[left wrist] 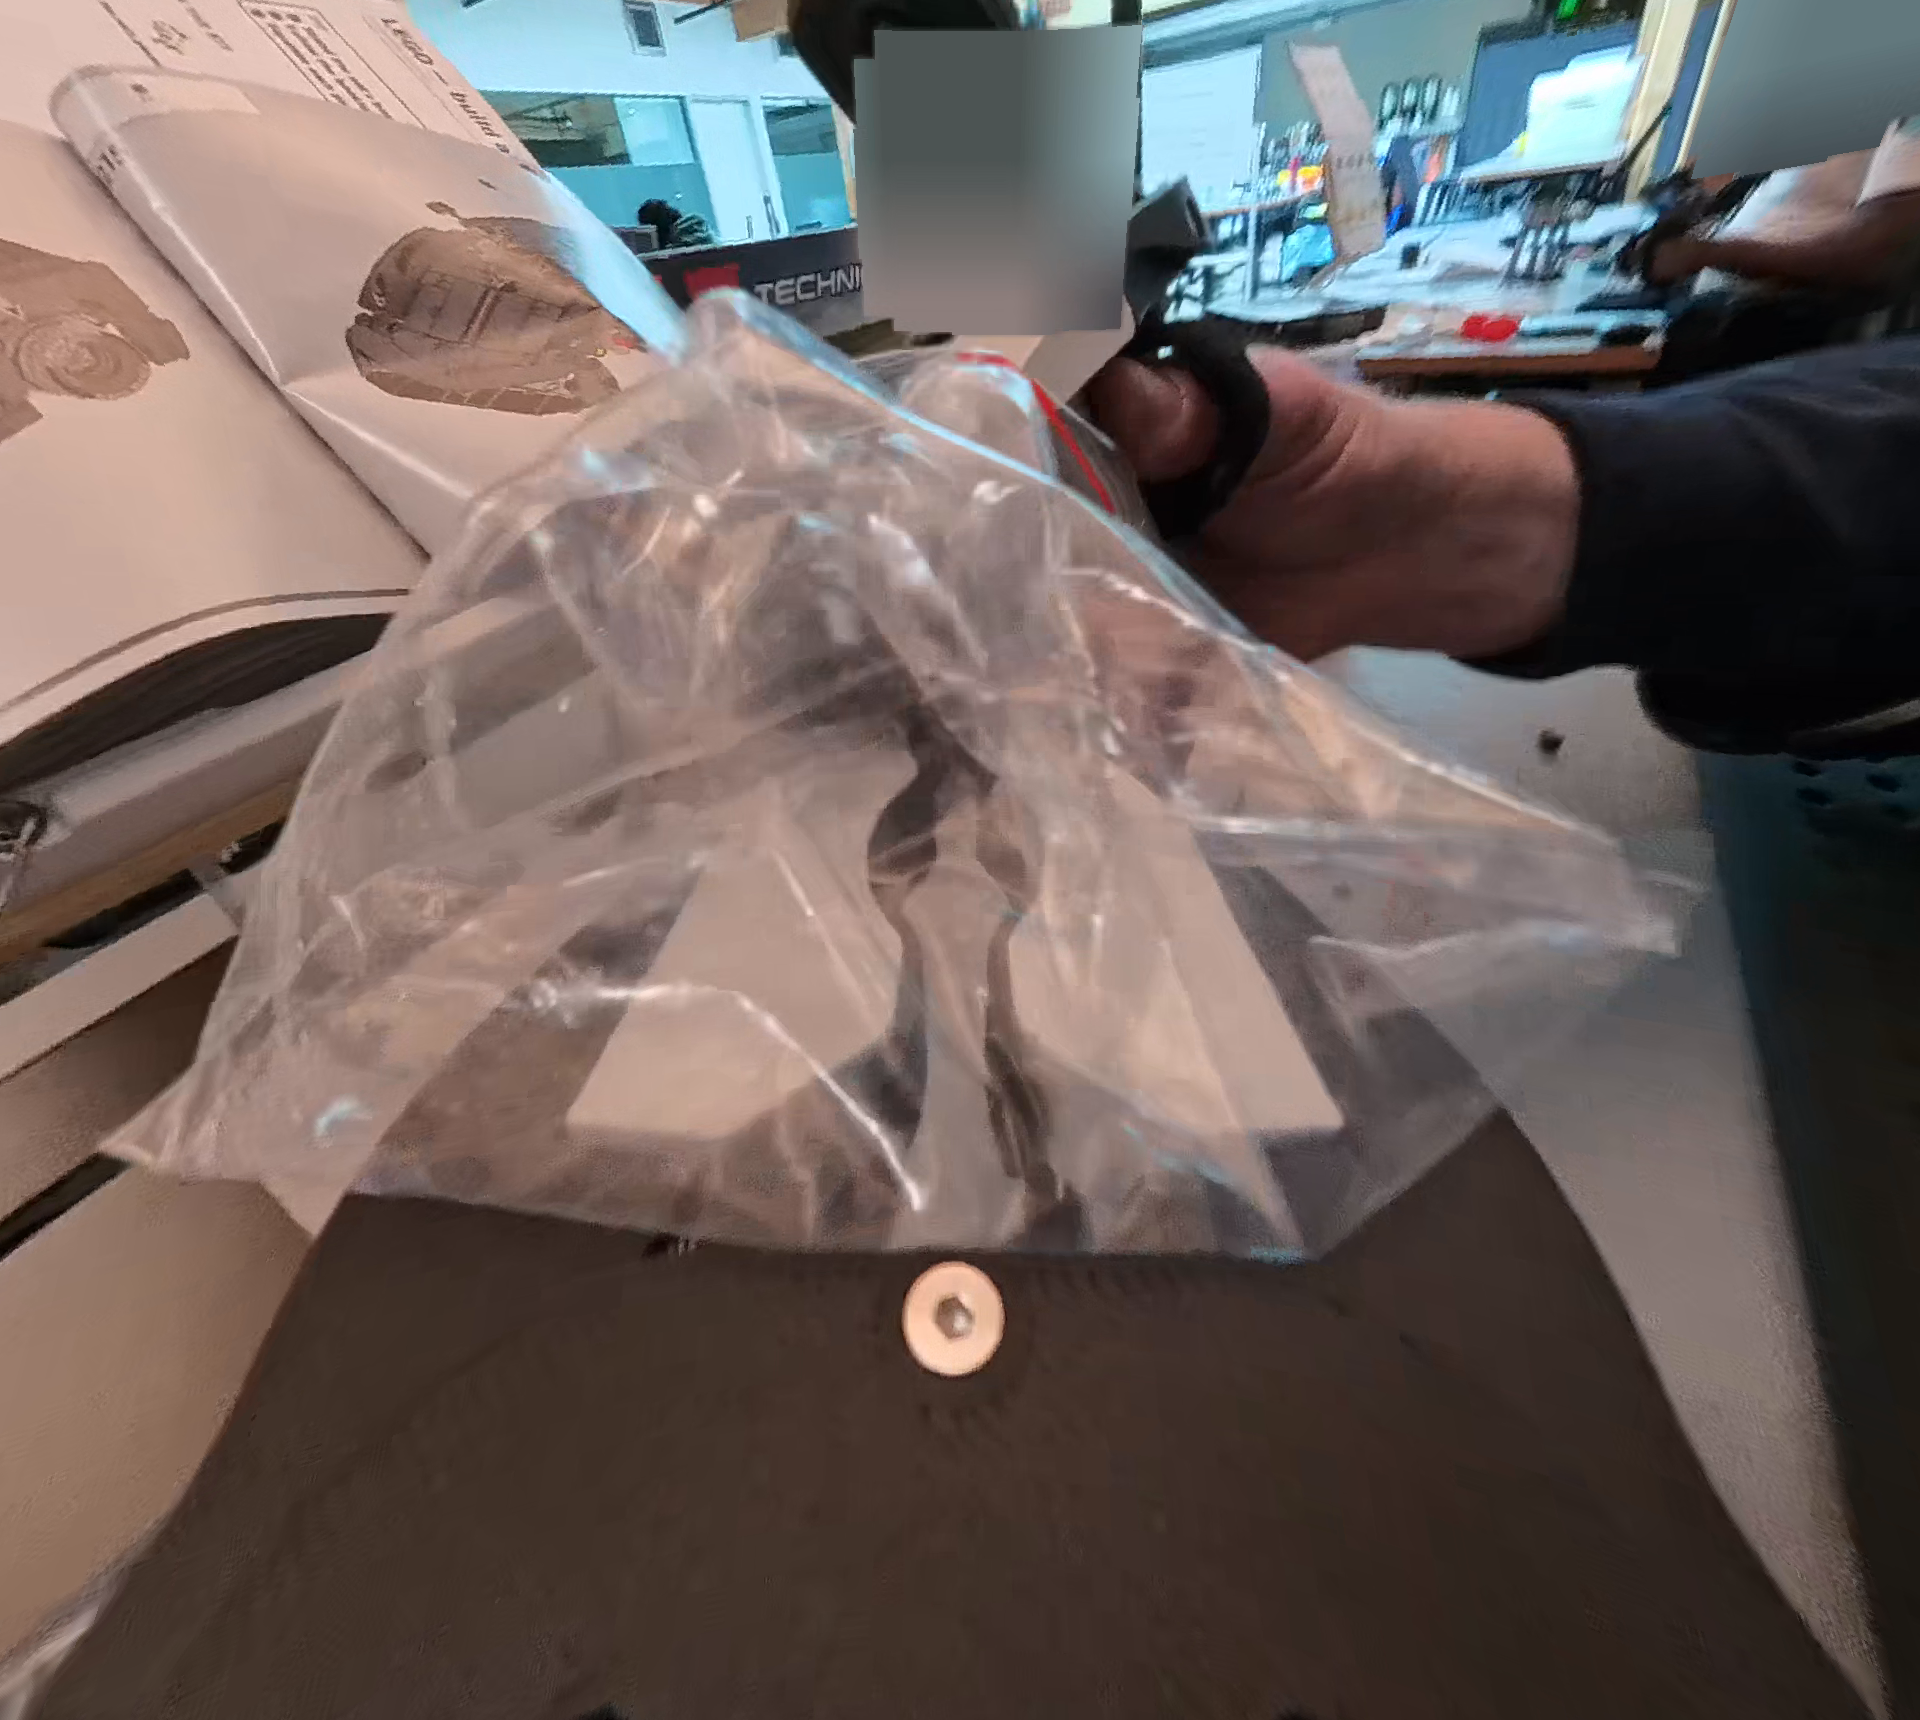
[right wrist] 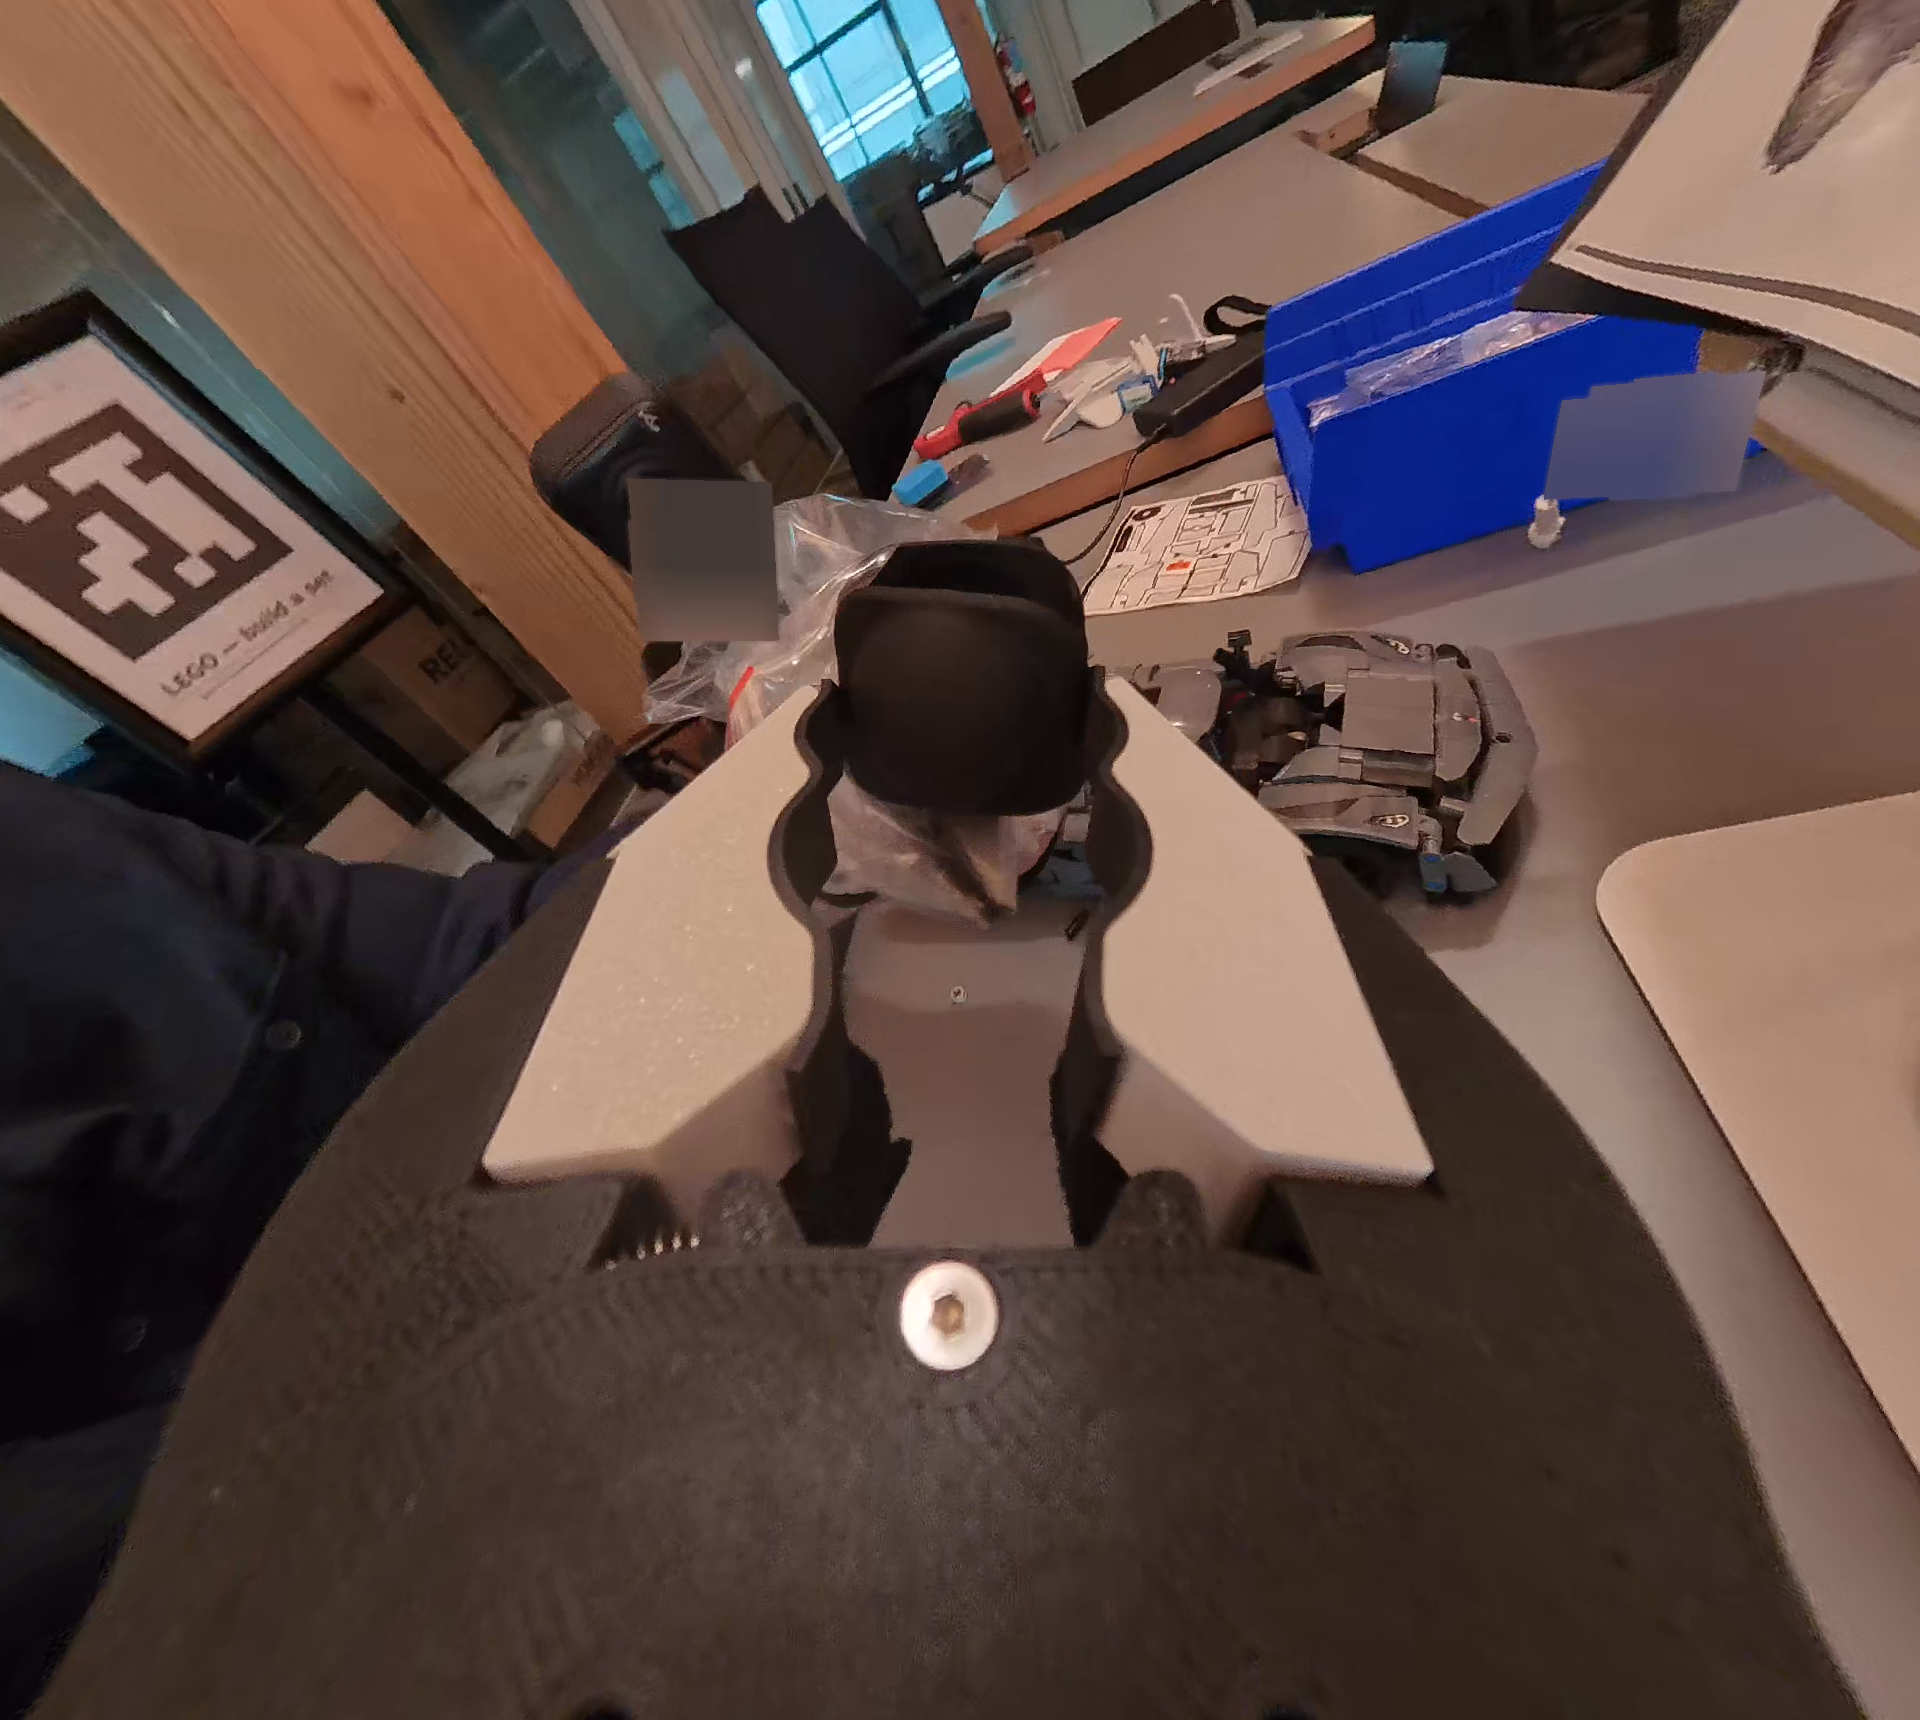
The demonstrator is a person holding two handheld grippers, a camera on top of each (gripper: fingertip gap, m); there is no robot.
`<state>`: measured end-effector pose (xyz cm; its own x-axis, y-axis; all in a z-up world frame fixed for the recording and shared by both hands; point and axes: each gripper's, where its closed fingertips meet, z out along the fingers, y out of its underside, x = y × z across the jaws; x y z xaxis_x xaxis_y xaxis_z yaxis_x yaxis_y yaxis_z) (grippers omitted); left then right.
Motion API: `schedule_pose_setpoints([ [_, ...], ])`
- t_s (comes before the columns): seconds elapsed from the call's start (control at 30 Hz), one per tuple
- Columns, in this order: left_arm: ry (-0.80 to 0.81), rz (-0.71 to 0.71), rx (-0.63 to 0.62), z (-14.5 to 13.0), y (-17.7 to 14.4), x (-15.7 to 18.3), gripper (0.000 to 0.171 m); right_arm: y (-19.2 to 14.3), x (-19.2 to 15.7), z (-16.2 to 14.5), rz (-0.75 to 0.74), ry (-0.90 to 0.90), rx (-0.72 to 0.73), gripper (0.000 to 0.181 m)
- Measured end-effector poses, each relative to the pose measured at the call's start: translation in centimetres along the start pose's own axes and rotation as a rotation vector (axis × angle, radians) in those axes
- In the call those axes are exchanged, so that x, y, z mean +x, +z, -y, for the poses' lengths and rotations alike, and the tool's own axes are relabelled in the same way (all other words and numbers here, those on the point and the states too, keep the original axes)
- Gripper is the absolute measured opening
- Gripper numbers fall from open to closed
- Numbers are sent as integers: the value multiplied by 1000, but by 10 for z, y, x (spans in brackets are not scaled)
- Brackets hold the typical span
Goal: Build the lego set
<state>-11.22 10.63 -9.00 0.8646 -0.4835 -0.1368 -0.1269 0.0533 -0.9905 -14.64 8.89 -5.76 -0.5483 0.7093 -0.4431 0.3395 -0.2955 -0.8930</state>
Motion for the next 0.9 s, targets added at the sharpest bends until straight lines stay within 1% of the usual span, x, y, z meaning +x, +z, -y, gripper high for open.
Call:
schedule_pose_setpoints([
  [0.07,26,11,-20,-3,1,-2,0,-1,-8,-3,51,-17,-40,45],
  [0.1,34,19,-18,-4,1,-3,0,-2,-8,-4,41,-46,-51,45],
  [0.23,68,61,-43,-8,2,-7,0,-3,-6,-8,-32,-166,-110,46],
  [0.33,88,88,-26,-7,3,-10,0,-2,-6,-7,-109,-284,-149,49],
  [0.4,95,102,-13,-4,3,-12,0,-3,-7,-5,-132,-321,-151,51],
  [0.57,95,99,23,3,5,-9,0,-4,-14,-5,-58,-309,-136,54],
  [0.7,79,86,33,5,7,-6,0,-8,-21,-8,34,-267,-138,64],
  [0.77,68,74,45,7,8,-5,0,-8,-22,-14,74,-249,-159,70],
  [0.9,86,80,41,8,8,-5,0,-3,-26,-20,37,-342,-209,67],
])
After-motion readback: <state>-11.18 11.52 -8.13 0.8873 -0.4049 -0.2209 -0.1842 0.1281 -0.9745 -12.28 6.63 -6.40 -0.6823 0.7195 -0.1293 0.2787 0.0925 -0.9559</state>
